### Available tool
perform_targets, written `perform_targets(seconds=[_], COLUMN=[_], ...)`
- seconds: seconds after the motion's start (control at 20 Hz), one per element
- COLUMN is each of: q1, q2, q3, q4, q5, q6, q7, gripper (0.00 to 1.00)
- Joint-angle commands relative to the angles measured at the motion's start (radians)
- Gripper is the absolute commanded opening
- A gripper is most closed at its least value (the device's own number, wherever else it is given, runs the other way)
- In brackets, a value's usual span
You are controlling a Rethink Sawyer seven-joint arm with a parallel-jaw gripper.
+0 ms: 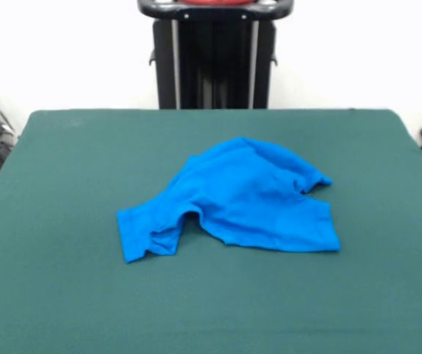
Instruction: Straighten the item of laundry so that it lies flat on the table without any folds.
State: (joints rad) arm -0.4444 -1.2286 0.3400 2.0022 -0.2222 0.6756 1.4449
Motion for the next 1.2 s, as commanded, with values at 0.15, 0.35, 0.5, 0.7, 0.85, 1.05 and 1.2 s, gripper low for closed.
perform_targets(seconds=[0.15, 0.35, 0.5, 0.7, 0.85, 1.05, 1.2], q1=[0.073, 0.086, 0.098, 0.11, 0.12, 0.13, 0.128], q2=[0.332, 0.394, 0.426, 0.422, 0.417, 0.43, 0.426], q3=[-0.098, -0.131, -0.158, -0.169, -0.173, -0.174, -0.15], q4=[0.03, 0.031, 0.025, 0.017, 0.012, -0.01, -0.022], q5=[-0.14, -0.167, -0.183, -0.166, -0.151, -0.144, -0.131], q6=[-0.175, -0.255, -0.304, -0.288, -0.28, -0.283, -0.273], q7=[0.197, 0.186, 0.189, 0.185, 0.176, 0.169, 0.148], gripper=[1.0, 1.0, 1.0, 1.0, 1.0, 1.0, 1.0])
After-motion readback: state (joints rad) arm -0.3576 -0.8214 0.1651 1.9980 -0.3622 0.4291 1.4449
